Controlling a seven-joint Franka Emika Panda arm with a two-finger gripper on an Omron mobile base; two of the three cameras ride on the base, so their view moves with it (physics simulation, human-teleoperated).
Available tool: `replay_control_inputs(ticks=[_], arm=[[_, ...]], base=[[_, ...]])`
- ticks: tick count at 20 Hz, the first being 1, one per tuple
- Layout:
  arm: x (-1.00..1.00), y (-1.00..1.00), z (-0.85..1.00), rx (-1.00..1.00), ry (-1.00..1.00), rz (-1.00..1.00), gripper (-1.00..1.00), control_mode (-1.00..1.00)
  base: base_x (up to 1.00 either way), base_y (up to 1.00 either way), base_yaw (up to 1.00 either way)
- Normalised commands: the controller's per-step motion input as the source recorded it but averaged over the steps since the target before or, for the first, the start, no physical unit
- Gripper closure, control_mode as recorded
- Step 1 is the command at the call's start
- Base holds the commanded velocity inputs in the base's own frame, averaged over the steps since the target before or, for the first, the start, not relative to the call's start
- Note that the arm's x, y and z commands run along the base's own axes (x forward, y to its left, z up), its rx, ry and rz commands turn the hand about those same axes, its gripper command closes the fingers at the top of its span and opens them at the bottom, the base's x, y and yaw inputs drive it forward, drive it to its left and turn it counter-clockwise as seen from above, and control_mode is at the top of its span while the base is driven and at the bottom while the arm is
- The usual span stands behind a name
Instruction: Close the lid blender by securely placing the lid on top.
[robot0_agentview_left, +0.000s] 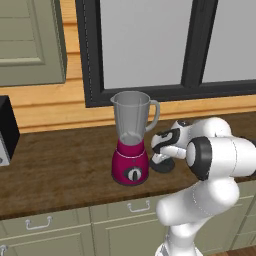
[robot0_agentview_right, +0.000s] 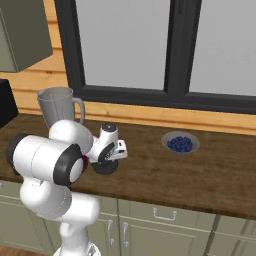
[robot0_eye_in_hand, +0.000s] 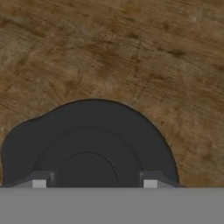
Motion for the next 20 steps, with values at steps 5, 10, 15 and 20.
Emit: replay_control_inputs(ticks=[5, 10, 15, 20], arm=[[0.0, 0.0, 0.0, 0.0, 0.0, 0.0, 1.0, -1.0], [-0.37, 0.27, -0.27, 0.0, 0.0, 0.0, 1.0, -1.0], [-0.62, 0.15, -0.12, 0.0, -0.02, 0.0, 1.0, -1.0], [-0.55, -0.06, 0.54, 0.03, -0.06, -0.01, 1.0, -1.0]], base=[[0.0, 0.0, 0.0], [0.0, 0.0, 0.0], [0.0, 0.0, 0.0], [0.0, 0.0, 0.0]])
